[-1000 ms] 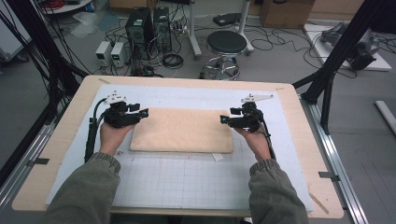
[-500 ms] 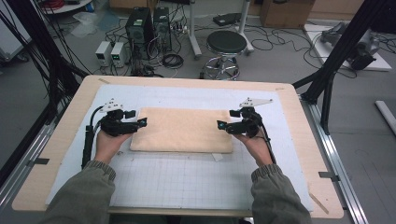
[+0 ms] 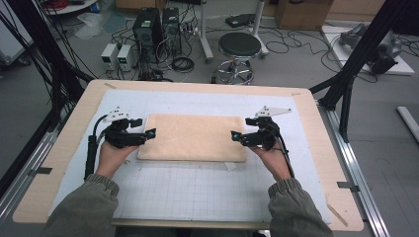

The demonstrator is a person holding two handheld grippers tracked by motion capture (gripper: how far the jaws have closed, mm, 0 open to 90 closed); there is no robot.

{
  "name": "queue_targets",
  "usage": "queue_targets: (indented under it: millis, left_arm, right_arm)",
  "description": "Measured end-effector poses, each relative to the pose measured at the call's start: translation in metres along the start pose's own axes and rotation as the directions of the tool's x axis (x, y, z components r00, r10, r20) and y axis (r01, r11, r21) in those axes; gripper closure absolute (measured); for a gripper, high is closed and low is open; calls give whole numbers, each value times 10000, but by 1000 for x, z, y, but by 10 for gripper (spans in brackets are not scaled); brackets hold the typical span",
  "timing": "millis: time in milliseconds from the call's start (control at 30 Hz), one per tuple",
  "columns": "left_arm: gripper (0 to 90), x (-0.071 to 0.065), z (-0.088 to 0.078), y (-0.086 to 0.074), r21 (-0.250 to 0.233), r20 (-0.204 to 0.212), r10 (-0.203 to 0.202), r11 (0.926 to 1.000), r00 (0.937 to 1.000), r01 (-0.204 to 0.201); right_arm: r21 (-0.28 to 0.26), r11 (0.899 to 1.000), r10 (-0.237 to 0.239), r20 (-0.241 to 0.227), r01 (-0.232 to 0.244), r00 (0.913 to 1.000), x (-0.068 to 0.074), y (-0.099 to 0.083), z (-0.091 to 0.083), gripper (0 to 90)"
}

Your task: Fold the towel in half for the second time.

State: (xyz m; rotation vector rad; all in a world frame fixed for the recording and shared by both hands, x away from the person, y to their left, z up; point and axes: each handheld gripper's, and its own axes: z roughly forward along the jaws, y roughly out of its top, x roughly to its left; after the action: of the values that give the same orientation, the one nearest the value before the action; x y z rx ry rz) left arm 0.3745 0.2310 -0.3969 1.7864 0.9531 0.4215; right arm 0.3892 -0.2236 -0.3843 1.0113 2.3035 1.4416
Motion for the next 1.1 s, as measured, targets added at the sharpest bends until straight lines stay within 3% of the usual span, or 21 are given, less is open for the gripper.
queue_targets:
  millis: [833,1100]
  left_arm:
    - [216,-10,-25,-11,338,131,375,9987,9992,-379]
    - [212,-18,-34,-10,363,204,721,9967,9972,-729]
  right_arm:
    - [101,9975,-697,105,695,9975,16,0,-26,119]
    - [-108,9974,-707,255,710,9972,19,-10,-40,119]
